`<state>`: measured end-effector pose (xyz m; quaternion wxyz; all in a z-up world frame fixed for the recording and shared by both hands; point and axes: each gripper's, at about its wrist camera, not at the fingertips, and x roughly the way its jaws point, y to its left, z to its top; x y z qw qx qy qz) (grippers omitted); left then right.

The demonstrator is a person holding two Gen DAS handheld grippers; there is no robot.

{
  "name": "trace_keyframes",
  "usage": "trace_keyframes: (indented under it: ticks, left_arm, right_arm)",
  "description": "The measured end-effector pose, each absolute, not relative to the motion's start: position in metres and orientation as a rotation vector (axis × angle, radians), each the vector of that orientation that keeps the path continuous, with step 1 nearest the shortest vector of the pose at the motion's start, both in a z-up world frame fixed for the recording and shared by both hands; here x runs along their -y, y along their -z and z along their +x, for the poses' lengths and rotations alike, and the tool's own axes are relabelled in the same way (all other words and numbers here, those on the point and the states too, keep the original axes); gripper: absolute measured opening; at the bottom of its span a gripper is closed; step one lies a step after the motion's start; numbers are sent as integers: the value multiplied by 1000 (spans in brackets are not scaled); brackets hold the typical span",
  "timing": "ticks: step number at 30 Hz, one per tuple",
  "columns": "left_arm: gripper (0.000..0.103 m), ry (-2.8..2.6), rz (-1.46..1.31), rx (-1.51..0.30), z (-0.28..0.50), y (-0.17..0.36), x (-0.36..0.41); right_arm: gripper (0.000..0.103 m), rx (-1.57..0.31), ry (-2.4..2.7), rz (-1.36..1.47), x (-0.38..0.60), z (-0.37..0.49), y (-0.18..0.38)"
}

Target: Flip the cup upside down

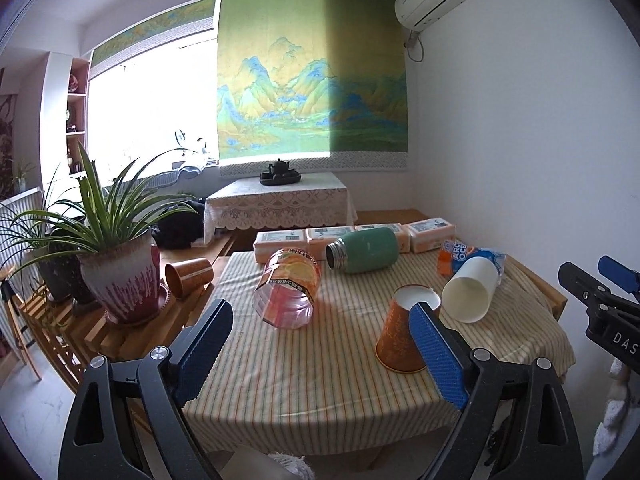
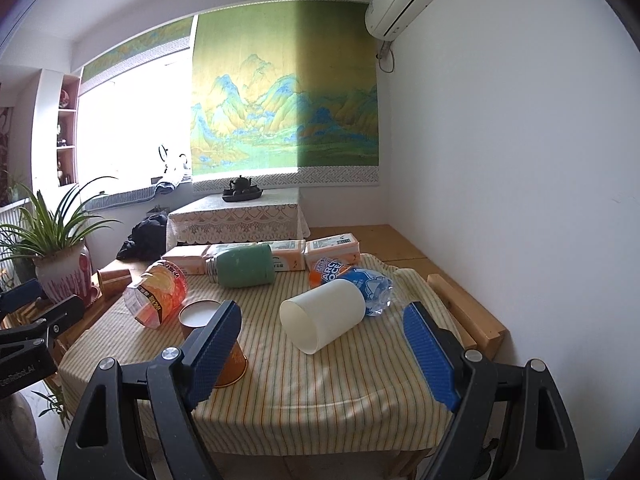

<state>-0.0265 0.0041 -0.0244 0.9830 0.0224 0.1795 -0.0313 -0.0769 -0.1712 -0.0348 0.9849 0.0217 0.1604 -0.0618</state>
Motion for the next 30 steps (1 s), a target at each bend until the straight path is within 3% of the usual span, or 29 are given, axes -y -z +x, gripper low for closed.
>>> trace_keyframes:
  ticks: [30]
  left_arm:
    - [93,50,23,-354,-27,22,-8]
  right_arm:
    - [81,-314,134,59,176,-79,33]
